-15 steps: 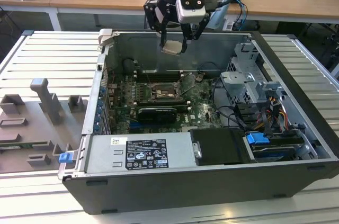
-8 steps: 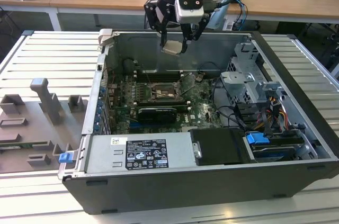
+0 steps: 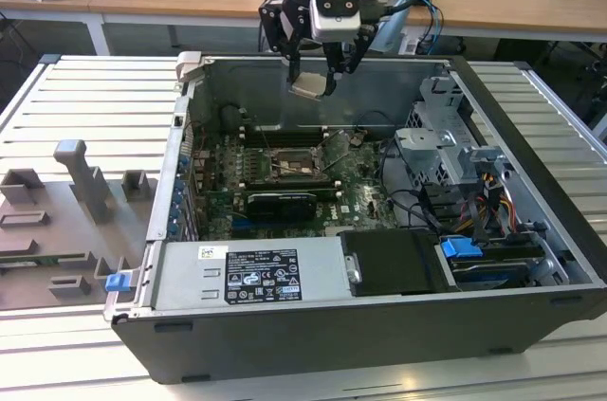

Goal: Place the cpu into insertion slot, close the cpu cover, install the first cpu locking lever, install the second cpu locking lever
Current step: 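Place the cpu into insertion slot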

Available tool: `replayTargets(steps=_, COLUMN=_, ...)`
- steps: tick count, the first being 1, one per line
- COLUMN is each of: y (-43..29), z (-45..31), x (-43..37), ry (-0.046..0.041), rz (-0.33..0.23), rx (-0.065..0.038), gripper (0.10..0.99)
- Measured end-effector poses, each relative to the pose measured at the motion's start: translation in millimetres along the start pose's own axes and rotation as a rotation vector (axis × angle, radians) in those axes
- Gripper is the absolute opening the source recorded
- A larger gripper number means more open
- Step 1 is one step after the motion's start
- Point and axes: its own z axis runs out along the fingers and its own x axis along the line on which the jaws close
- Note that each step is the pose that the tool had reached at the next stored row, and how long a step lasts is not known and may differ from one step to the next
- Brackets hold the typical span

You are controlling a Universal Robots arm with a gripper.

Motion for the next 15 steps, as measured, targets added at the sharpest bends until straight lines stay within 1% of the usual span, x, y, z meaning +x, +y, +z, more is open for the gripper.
replayTargets(steps=15, y=0.0, z=0.5, x=0.0, ry=-0.0066, rz=0.074, rx=-0.001, gripper=0.541)
